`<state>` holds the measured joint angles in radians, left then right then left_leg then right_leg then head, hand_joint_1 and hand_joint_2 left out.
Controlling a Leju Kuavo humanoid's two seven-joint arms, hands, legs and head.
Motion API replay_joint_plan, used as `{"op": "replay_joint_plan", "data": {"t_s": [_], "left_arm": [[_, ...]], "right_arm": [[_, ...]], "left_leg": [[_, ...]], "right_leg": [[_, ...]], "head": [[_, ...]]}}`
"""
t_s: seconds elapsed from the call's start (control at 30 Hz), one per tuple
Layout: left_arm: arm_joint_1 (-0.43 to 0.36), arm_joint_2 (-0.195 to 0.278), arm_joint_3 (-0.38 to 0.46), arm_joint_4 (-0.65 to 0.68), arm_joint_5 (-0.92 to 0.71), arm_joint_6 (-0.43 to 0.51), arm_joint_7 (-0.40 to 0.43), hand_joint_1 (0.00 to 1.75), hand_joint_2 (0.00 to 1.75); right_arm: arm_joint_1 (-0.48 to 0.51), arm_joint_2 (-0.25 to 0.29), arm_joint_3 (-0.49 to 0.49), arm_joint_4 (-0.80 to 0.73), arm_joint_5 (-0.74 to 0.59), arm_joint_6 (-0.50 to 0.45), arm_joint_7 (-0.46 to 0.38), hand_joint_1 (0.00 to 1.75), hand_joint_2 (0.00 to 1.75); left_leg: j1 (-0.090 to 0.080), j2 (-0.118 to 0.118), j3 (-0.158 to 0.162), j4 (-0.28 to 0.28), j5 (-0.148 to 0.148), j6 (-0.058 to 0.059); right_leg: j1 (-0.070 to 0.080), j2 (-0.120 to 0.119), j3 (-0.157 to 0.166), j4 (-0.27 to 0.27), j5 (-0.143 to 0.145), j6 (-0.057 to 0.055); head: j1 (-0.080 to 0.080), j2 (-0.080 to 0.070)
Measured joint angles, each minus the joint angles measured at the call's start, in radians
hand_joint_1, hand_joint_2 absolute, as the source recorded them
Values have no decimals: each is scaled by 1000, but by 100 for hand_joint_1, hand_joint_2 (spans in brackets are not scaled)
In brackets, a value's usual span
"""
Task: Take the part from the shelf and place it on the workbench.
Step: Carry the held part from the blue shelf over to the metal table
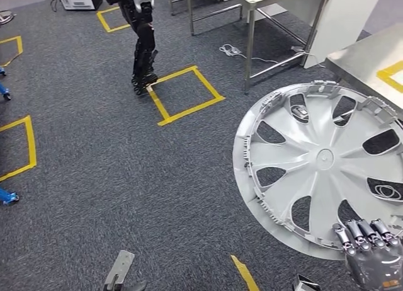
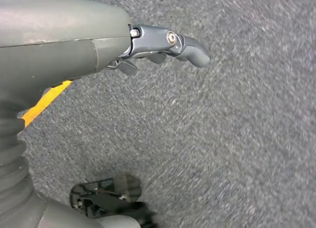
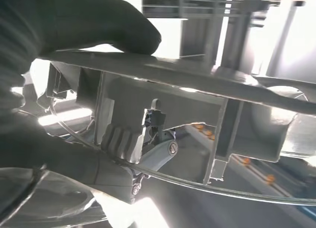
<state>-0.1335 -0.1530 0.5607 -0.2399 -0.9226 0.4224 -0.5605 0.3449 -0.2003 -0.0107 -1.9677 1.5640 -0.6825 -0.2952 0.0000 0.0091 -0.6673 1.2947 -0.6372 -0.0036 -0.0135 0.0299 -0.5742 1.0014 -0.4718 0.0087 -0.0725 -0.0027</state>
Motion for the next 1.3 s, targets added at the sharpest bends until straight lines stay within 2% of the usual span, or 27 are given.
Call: {"op": "replay_joint_plan", "data": {"t_s": [0.03, 0.07, 0.1, 0.17, 0.23, 0.33, 0.4, 0.47, 0.53, 0.57, 0.6, 0.67, 0.7, 0.77, 0.83, 0.87, 0.93, 0.97, 1.0, 1.03, 1.07, 1.1, 1.13, 1.17, 1.23, 1.27, 1.3], "left_arm": [[2, 0, 0, 0, 1, 0, 0, 0, 175], [2, 0, 0, 0, 1, 0, 0, 0, 175], [1, 0, 0, 0, 2, 0, 0, 0, 175], [0, 3, 0, 0, 3, 1, 0, 0, 175], [-1, 5, 0, 0, 4, 1, 0, 0, 175], [-5, 3, -1, 0, 5, 2, 0, 0, 175], [-9, 0, -2, 0, 5, 2, 0, 0, 175], [-7, -2, -2, 0, 5, 1, 0, 0, 175], [-2, -3, -2, 0, 7, 0, 0, 0, 175], [-1, -3, -2, 0, 7, 0, 0, 0, 175], [0, -3, -2, 0, 8, 0, 0, 0, 175], [-1, -4, -2, 0, 9, -1, 0, 0, 175], [-2, -4, -2, 0, 9, -1, 0, 0, 175], [-4, -3, -2, 0, 8, -1, 0, 0, 175], [-7, -3, -3, 0, 8, -1, 1, 0, 175], [-8, -4, -3, 0, 8, -1, 1, 0, 175], [-10, -4, -5, 0, 6, -1, 2, 0, 175], [-10, -4, -6, 0, 5, 0, 3, 0, 175], [-9, -4, -7, 0, 3, 0, 5, 0, 175], [-8, -5, -8, 0, 2, 1, 7, 0, 175], [-7, -6, -9, 0, 1, 2, 9, 0, 175], [-7, -7, -10, 0, 0, 2, 11, 0, 175], [-8, -8, -11, 0, -1, 3, 12, 0, 175], [-10, -9, -12, 0, -2, 3, 13, 0, 175], [-12, -7, -13, 0, -2, 4, 16, 0, 175], [-12, -7, -14, 0, -2, 4, 17, 0, 175], [-13, -6, -15, 0, -2, 4, 18, 0, 175]], "right_arm": [[3, 0, -1, 0, 0, 0, 5, 175, 175], [7, 0, -3, -1, 0, 0, 10, 175, 175], [11, 0, -4, -3, 0, 0, 14, 175, 175], [19, 0, -7, -8, 0, 0, 25, 175, 175], [24, 0, -11, -11, 0, 0, 31, 175, 175], [40, 0, -18, -21, 0, 0, 33, 175, 175], [50, 0, -24, -31, -1, 0, 34, 175, 175], [51, 1, -29, -38, 0, 0, 35, 175, 175], [54, 2, -32, -41, 1, 0, 35, 175, 175], [57, 3, -33, -41, 2, 0, 34, 175, 175], [59, 4, -33, -41, 2, 0, 33, 175, 175], [60, 6, -34, -41, 2, 0, 32, 175, 175], [60, 6, -34, -41, 2, 0, 32, 175, 175], [60, 9, -36, -41, 1, 0, 33, 175, 175], [62, 13, -40, -42, 1, 0, 35, 175, 175], [63, 14, -42, -42, 1, 0, 35, 175, 175], [65, 15, -45, -44, 1, -1, 41, 175, 175], [67, 16, -46, -46, 1, -1, 48, 175, 175], [71, 16, -47, -49, 1, -1, 57, 175, 175], [77, 16, -49, -53, 1, -1, 67, 175, 175], [84, 16, -50, -57, 1, -1, 77, 175, 175], [91, 16, -52, -62, 1, -1, 85, 175, 175], [98, 16, -54, -67, 1, -1, 93, 175, 175], [104, 16, -55, -72, 1, -1, 99, 175, 175], [111, 16, -57, -81, 1, -1, 109, 175, 175], [112, 17, -57, -85, 1, -1, 112, 175, 175], [116, 17, -57, -87, 1, -1, 115, 175, 175]], "left_leg": [[-1, -1, -6, 9, 10, 4], [-2, -6, 7, -23, 39, 10], [-4, -17, 34, -88, 79, 19], [-6, -67, 93, -224, 138, 38], [-8, -99, 117, -280, 149, 48], [-9, -78, 119, -293, 154, 48], [-4, -53, 126, -313, 165, 50], [-3, -23, 129, -322, 169, 52], [-3, 8, 128, -322, 168, 52], [-2, 23, 128, -322, 166, 50], [-1, 37, 128, -321, 164, 48], [1, 62, 130, -314, 157, 37], [0, 71, 131, -308, 152, 30], [-4, 86, 133, -300, 146, 18], [-4, 100, 135, -297, 143, 11], [-2, 93, 135, -292, 136, 6], [3, 48, 112, -231, 92, -2], [5, 21, 86, -168, 57, -5], [6, 7, 53, -94, 22, -5], [6, 2, 24, -30, -1, -4], [5, 0, 6, 6, -5, -1], [4, -1, 6, 3, 10, 5], [1, -6, 24, -42, 45, 13], [-2, -21, 54, -113, 87, 25], [-7, -66, 108, -240, 141, 51], [-9, -82, 120, -271, 148, 58], [-10, -85, 124, -280, 146, 61]], "right_leg": [[2, 14, 0, 0, 1, -1], [5, 28, 0, 1, 1, -1], [6, 42, 0, 1, 2, -2], [6, 68, -2, 3, 4, 1], [2, 88, -9, 3, 8, 9], [-4, 107, -19, 0, 13, 23], [0, 63, -40, 27, -8, 32], [2, -2, -93, 133, -69, 41], [-2, -21, -151, 257, -118, 52], [-5, -24, -159, 278, -118, 57], [-8, -29, -145, 256, -98, 61], [-13, -60, -67, 119, -38, 70], [-13, -77, -29, 54, -18, 68], [-10, -93, 6, -2, -8, 55], [-8, -72, 4, 2, -6, 36], [-8, -63, 2, 3, -5, 29], [-10, -44, 1, 2, -2, 15], [-10, -34, 0, 2, -1, 11], [-8, -23, -1, 2, 0, 8], [-6, -11, -1, 2, 1, 6], [-3, 2, -1, 2, 1, 5], [1, 15, 0, 2, 1, 4], [4, 29, 0, 2, 2, 3], [6, 43, 1, 2, 3, 2], [8, 69, -3, 3, 6, 3], [5, 80, -6, 3, 8, 7], [2, 92, -10, 2, 11, 12]], "head": [[0, 0], [0, 0], [0, 0], [1, 0], [0, 0], [-3, 0], [1, 0], [6, 0], [7, 0], [7, 0], [7, 0], [7, 0], [8, 0], [6, 0], [3, 0], [3, 0], [1, 0], [0, 0], [-1, 0], [-1, 0], [-1, 0], [-1, 0], [-1, 0], [-1, 0], [1, 0], [0, 0], [0, 0]]}}
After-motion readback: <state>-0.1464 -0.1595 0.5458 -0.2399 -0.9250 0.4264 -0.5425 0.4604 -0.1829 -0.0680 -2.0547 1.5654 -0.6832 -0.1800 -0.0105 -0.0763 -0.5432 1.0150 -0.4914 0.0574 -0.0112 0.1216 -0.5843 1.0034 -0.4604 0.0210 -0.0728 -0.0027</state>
